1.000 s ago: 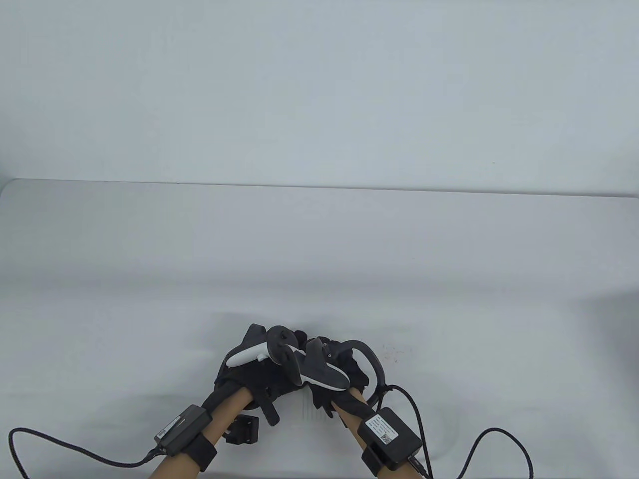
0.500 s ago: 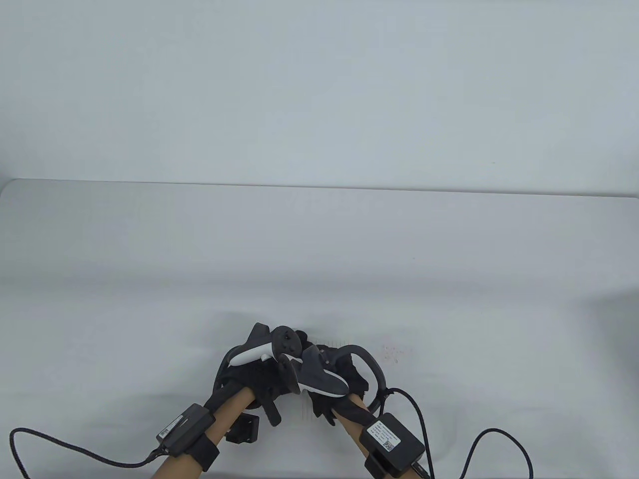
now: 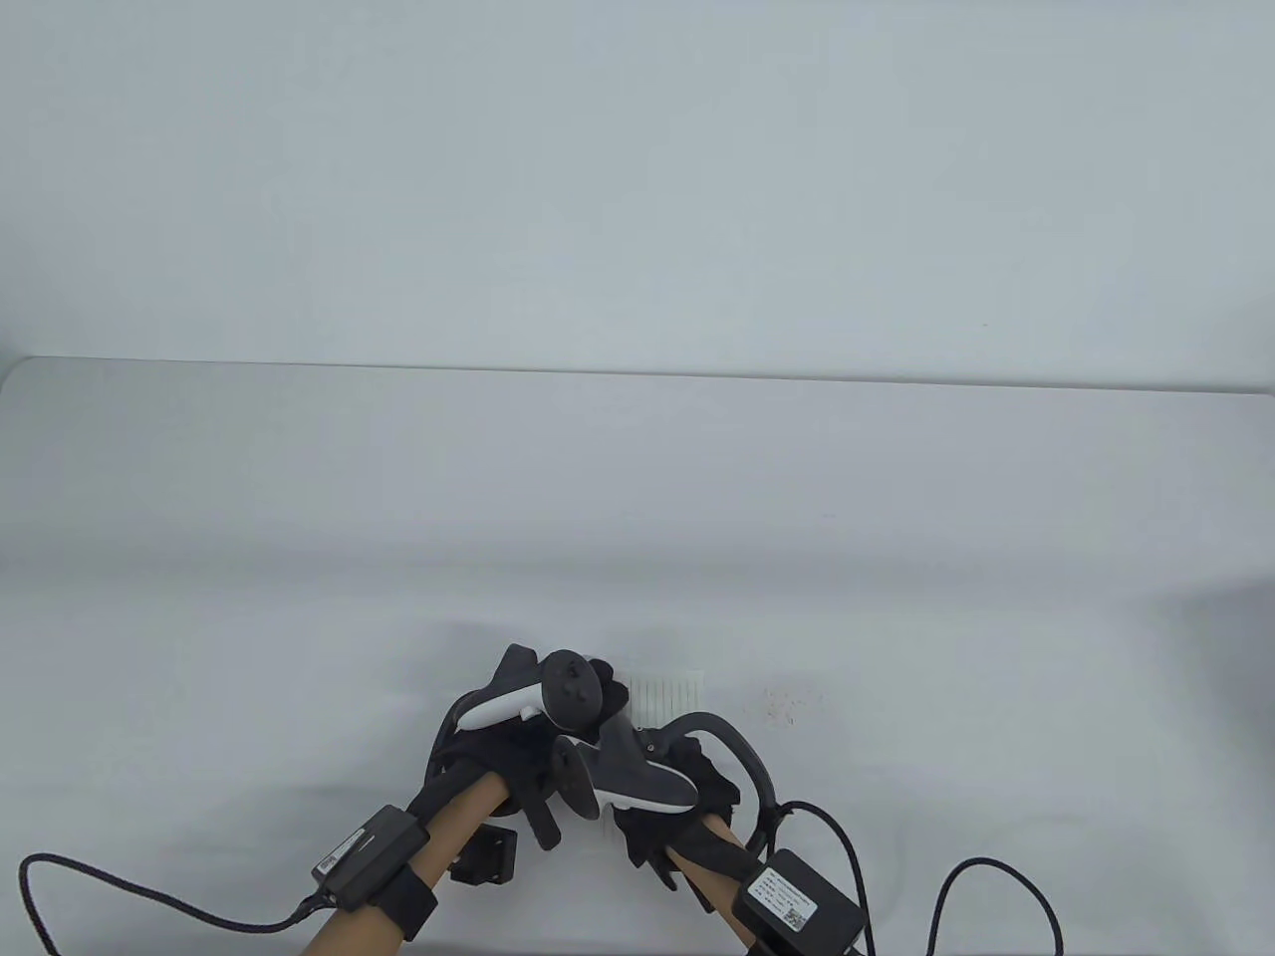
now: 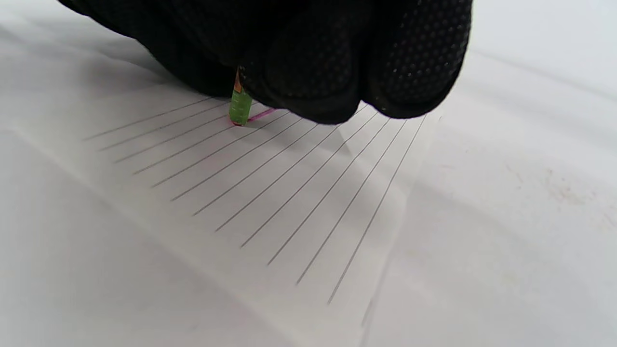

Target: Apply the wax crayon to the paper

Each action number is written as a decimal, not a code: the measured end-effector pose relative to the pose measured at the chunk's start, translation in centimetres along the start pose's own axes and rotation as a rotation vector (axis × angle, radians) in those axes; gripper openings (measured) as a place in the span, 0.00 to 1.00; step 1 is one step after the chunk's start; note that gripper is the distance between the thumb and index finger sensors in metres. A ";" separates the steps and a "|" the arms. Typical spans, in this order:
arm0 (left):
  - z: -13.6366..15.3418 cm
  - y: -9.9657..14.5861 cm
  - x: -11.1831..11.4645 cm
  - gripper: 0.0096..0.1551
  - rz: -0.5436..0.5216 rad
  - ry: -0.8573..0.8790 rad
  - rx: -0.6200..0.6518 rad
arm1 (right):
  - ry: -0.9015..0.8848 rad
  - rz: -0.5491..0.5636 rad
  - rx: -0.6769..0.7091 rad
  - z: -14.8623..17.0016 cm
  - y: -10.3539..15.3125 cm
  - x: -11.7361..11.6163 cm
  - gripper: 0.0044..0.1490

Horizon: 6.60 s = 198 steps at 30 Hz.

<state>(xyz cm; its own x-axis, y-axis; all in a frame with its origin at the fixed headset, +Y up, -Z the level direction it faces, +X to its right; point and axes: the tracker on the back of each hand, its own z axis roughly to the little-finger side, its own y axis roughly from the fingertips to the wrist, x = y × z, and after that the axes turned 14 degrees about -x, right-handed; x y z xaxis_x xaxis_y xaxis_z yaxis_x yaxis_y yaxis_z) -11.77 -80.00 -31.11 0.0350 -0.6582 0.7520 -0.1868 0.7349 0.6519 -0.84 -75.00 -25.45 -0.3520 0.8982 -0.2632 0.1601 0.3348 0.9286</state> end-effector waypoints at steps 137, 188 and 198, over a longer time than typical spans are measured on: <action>-0.9 1.1 0.2 0.49 -0.090 -0.068 0.088 | -0.029 -0.077 -0.122 5.0 0.1 -2.5 0.23; -0.2 0.5 0.5 0.49 0.007 0.006 0.106 | -0.204 -0.086 -0.175 6.8 -0.1 -2.6 0.24; 0.0 0.4 0.5 0.50 0.021 0.020 0.108 | -0.318 -0.059 -0.189 7.9 -0.3 -2.6 0.25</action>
<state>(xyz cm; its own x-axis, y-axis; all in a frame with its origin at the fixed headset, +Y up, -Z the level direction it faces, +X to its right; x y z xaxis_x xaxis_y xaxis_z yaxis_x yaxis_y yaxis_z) -11.80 -80.02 -30.45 0.0493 -0.6390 0.7676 -0.2921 0.7257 0.6229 7.35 -75.16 -27.14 -0.0466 0.9324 -0.3585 -0.0360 0.3571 0.9334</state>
